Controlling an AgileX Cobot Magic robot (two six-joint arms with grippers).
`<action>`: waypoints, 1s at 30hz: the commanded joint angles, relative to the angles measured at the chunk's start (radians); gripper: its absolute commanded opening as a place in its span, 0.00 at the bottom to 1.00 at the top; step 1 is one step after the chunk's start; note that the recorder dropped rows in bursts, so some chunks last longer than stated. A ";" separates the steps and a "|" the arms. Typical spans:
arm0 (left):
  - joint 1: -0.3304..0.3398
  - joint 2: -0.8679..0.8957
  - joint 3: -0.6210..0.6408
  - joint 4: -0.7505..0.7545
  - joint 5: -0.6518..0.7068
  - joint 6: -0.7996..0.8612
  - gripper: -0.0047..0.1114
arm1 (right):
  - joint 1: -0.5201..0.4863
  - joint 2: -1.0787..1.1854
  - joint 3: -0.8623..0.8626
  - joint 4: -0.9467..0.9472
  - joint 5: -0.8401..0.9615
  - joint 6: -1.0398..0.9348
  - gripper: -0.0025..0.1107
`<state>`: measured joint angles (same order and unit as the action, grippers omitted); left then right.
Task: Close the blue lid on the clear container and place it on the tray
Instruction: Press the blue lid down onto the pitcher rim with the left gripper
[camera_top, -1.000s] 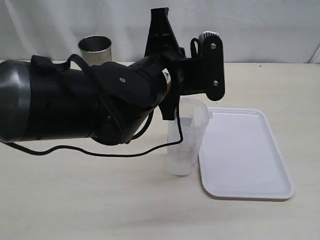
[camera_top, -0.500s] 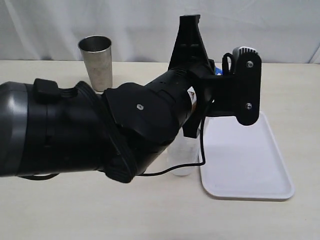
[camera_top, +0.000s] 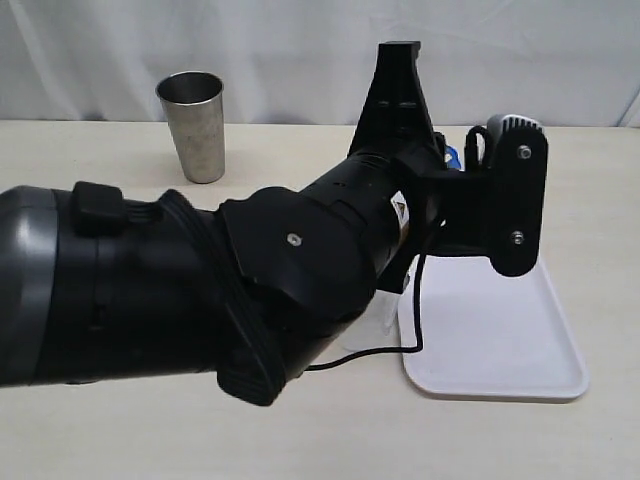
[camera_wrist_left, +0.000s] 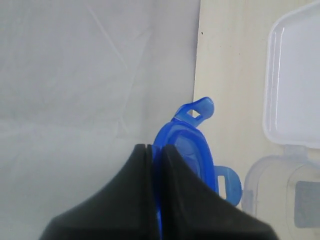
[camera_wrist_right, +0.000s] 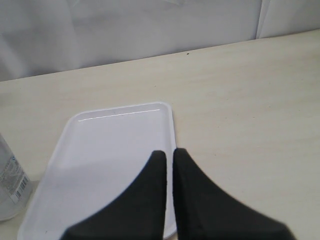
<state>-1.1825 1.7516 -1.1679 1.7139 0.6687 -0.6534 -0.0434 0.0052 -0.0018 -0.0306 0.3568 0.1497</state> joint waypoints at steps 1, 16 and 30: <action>-0.004 -0.010 0.000 -0.035 0.033 0.009 0.04 | -0.001 -0.005 0.002 0.000 -0.004 0.001 0.06; -0.039 -0.010 0.073 0.023 0.028 -0.035 0.04 | -0.001 -0.005 0.002 0.000 -0.004 0.001 0.06; -0.039 -0.010 0.079 -0.010 0.015 -0.063 0.04 | -0.001 -0.005 0.002 0.000 -0.004 0.001 0.06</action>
<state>-1.2201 1.7516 -1.0949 1.7193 0.6912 -0.7023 -0.0434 0.0052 -0.0018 -0.0306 0.3568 0.1497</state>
